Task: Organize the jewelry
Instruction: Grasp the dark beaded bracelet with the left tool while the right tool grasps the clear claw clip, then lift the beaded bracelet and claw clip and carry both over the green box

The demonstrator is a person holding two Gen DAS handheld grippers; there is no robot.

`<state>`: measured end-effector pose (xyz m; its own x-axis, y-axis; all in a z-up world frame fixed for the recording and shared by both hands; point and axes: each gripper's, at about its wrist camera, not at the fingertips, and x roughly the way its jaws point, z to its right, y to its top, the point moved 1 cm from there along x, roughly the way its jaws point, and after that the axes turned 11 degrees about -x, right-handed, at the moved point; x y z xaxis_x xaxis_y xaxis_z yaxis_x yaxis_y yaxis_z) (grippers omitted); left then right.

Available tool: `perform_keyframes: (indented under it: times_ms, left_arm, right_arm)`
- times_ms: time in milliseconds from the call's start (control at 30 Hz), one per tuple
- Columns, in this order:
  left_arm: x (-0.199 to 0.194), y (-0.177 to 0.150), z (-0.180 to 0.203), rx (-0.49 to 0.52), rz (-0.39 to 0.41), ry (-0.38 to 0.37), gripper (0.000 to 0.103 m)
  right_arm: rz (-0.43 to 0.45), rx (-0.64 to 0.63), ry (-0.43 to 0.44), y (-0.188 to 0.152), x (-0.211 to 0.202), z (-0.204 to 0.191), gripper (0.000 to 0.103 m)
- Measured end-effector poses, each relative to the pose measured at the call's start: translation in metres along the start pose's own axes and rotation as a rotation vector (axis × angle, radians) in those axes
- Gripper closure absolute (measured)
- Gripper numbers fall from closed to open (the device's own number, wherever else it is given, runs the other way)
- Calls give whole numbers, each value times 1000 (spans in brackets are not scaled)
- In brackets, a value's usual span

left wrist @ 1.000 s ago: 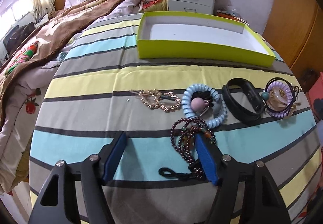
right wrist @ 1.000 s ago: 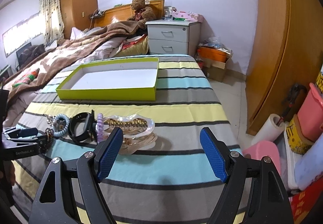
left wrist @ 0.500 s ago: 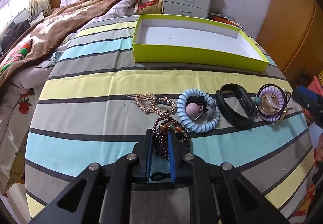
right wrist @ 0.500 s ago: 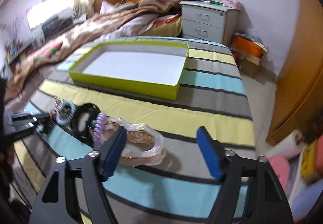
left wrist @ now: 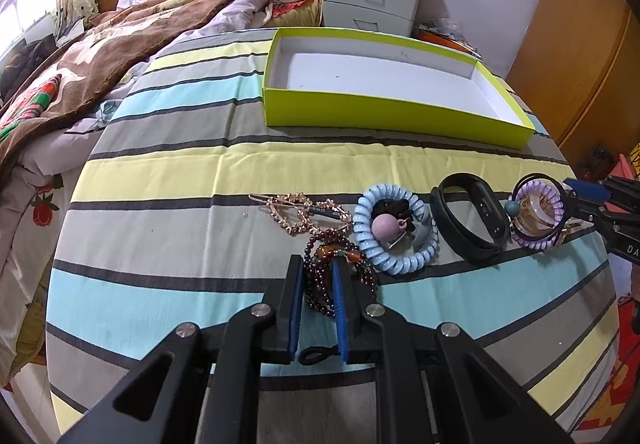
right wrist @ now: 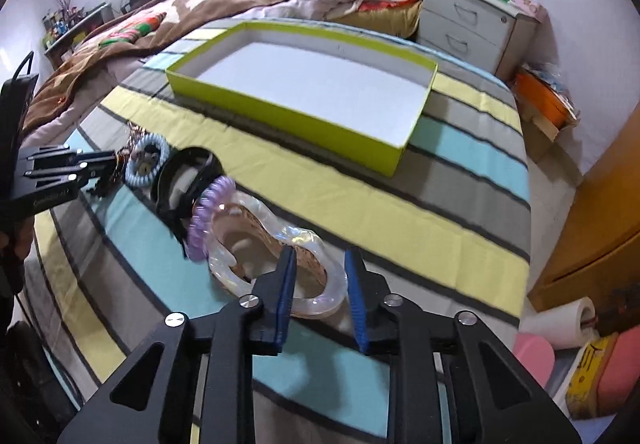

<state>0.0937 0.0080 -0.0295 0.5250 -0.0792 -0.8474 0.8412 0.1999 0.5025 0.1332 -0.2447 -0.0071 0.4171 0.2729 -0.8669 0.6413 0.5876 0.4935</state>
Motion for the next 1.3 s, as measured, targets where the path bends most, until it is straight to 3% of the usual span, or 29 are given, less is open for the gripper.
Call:
perform_keyframes:
  times_ms: [200,433,700,867,1300]
  left_arm:
    - [1,0,2,17,5,5,84]
    - [2,-1,8,62,17,17,78]
    - [2,-1,6,72,23,5,78]
    - [0,-2,3,54,13,-7,90]
    - [-23,0,2,46,61,-48,94]
  right_arm:
    - [-35,114,35,-12,-7,2,88]
    - [-75,43,-16,-2,7,-12,87]
    - [-33,66,-55,-5,2,-17,89]
    - [0,99,-92,-11,-8,-21,91]
    - [129,272,-137,-23,-42,-14,91]
